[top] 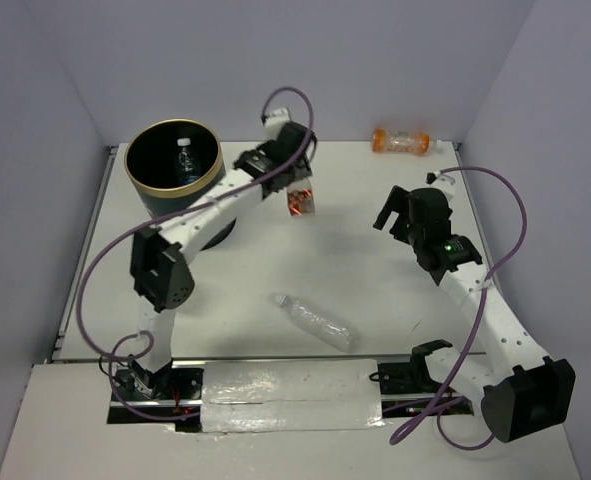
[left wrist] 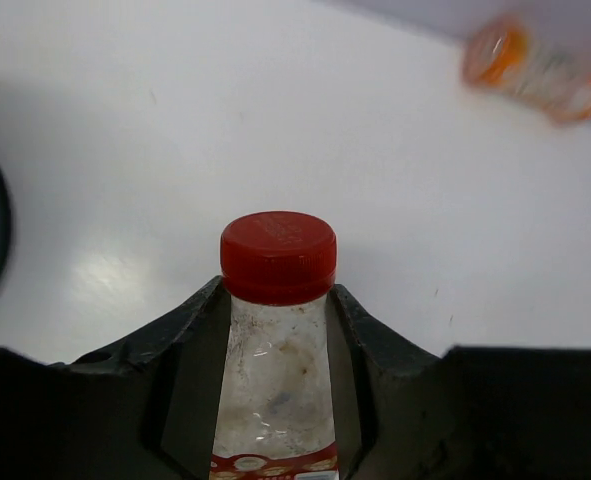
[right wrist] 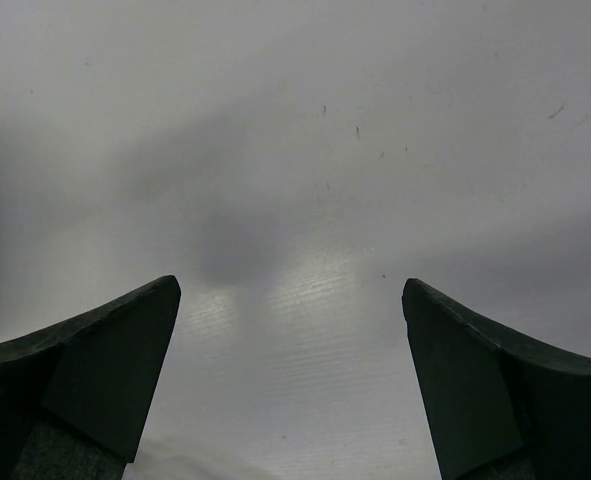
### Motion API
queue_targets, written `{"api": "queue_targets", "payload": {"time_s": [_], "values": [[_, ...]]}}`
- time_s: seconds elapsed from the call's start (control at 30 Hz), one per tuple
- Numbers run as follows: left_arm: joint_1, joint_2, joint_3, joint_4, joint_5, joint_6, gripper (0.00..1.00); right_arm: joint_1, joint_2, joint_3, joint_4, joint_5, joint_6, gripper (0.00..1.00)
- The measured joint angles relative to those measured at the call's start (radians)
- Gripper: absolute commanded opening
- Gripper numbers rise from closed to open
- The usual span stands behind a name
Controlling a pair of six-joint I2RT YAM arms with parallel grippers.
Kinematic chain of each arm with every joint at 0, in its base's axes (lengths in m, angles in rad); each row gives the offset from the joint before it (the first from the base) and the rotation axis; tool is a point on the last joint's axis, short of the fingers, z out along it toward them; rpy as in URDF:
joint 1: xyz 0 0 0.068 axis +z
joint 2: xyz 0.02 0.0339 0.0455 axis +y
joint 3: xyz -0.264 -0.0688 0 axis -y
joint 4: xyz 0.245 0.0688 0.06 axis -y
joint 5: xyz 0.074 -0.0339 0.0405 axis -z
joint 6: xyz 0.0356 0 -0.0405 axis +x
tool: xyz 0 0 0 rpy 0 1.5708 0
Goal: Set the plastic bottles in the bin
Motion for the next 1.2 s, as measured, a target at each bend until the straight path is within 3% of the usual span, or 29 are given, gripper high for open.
{"api": "queue_targets", "payload": {"time_s": [0.17, 0.33, 0.5, 0.63, 0.73, 0.77, 0.8, 0.87, 1.03, 1.2], "values": [[0.156, -0.195, 0.070, 0.010, -0.006, 0.210, 0.40, 0.000, 0.019, 0.000, 0.015, -0.014, 0.009, 1.00], [0.312, -0.351, 0.118, 0.021, -0.147, 0.379, 0.46, 0.000, 0.053, -0.002, 0.040, -0.048, 0.026, 1.00], [0.371, -0.473, -0.004, 0.142, -0.313, 0.539, 0.49, 0.000, 0.063, -0.016, 0.054, -0.064, 0.029, 1.00], [0.424, -0.449, -0.062, 0.196, -0.373, 0.602, 0.49, 0.000, 0.063, -0.016, 0.056, -0.063, 0.024, 1.00], [0.465, -0.390, -0.074, 0.202, -0.376, 0.602, 0.69, 0.000, 0.063, -0.016, 0.055, -0.058, 0.014, 1.00], [0.476, -0.380, -0.096, 0.203, -0.374, 0.598, 0.84, 0.000, 0.063, -0.016, 0.055, -0.057, 0.008, 1.00], [0.484, -0.375, -0.116, 0.195, -0.371, 0.599, 0.91, 0.000, 0.060, -0.016, 0.055, -0.056, 0.000, 1.00], [0.491, -0.362, -0.134, 0.166, -0.356, 0.594, 0.99, 0.000, 0.051, -0.015, 0.050, -0.052, -0.016, 1.00], [0.454, -0.338, -0.084, 0.072, -0.373, 0.578, 0.99, 0.000, 0.030, 0.014, 0.006, -0.055, -0.085, 1.00], [0.242, -0.330, -0.027, 0.005, -0.523, 0.571, 0.99, 0.061, 0.025, 0.070, -0.050, -0.147, -0.193, 1.00]]}}
